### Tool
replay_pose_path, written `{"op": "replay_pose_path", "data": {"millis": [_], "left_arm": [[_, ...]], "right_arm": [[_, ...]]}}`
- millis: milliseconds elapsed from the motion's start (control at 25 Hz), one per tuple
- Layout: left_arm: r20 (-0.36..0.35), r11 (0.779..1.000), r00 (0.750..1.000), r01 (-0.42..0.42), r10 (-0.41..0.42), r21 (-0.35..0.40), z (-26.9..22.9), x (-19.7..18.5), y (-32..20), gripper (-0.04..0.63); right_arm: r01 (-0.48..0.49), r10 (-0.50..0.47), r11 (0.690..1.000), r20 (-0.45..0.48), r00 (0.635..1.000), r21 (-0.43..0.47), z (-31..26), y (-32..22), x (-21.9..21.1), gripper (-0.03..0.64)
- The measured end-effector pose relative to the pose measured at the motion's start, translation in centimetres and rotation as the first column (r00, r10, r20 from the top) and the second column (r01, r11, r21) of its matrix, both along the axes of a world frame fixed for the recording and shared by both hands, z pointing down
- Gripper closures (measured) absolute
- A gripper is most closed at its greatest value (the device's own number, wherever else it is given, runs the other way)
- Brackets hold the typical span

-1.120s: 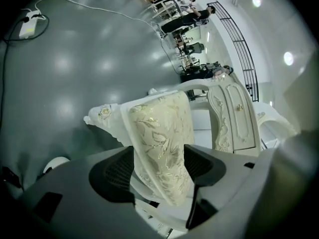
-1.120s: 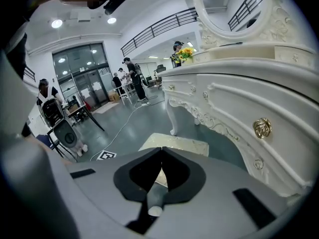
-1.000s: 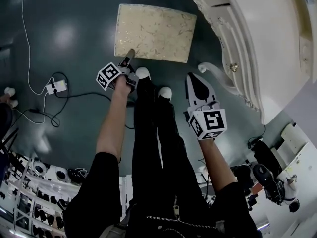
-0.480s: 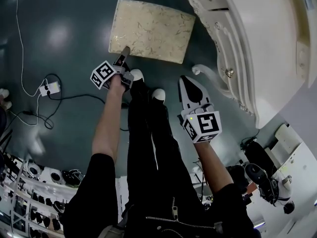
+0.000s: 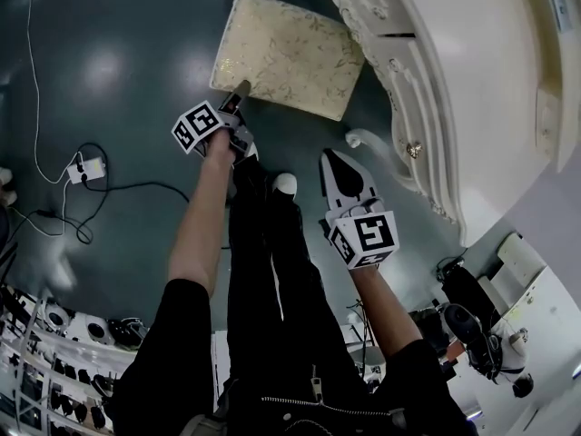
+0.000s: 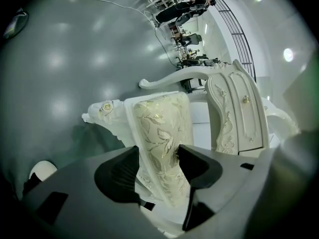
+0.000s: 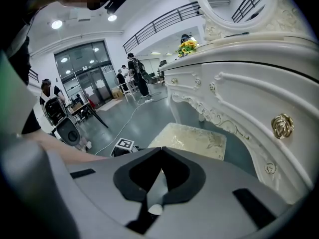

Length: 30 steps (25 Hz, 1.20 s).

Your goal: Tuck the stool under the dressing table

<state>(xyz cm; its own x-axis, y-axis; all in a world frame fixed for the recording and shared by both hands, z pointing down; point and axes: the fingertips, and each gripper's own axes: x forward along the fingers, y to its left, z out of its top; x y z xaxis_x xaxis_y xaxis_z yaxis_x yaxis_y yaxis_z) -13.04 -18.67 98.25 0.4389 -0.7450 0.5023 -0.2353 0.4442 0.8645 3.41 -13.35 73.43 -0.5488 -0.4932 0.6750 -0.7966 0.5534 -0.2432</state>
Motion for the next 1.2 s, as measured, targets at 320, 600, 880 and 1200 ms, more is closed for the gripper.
{"op": "replay_pose_path", "data": {"millis": [320,600,880,1200], "left_arm": [[-0.014,0.999,0.999,-0.032,0.032,0.017,-0.4,2.2,-2.8,0.339],[-0.012,0.997,0.998,-0.069,0.07,0.039,-0.4,4.1,-6.0,0.344],[-0.027,0.992,0.993,-0.113,0.114,0.062,-0.5,7.2,-10.2,0.348],[-0.039,0.984,0.986,-0.158,0.162,0.086,-0.7,10.5,-14.4,0.353]], "right_arm": [[-0.003,0.003,1.0,0.017,1.0,-0.01,0.5,-0.6,0.5,0.611],[-0.005,0.005,1.0,0.001,1.0,-0.003,1.4,-1.6,1.3,0.611],[-0.012,0.012,1.0,0.007,1.0,-0.006,2.1,-2.2,1.3,0.611],[-0.023,0.022,1.0,-0.025,0.999,-0.02,2.9,-1.6,2.8,0.611]]}}
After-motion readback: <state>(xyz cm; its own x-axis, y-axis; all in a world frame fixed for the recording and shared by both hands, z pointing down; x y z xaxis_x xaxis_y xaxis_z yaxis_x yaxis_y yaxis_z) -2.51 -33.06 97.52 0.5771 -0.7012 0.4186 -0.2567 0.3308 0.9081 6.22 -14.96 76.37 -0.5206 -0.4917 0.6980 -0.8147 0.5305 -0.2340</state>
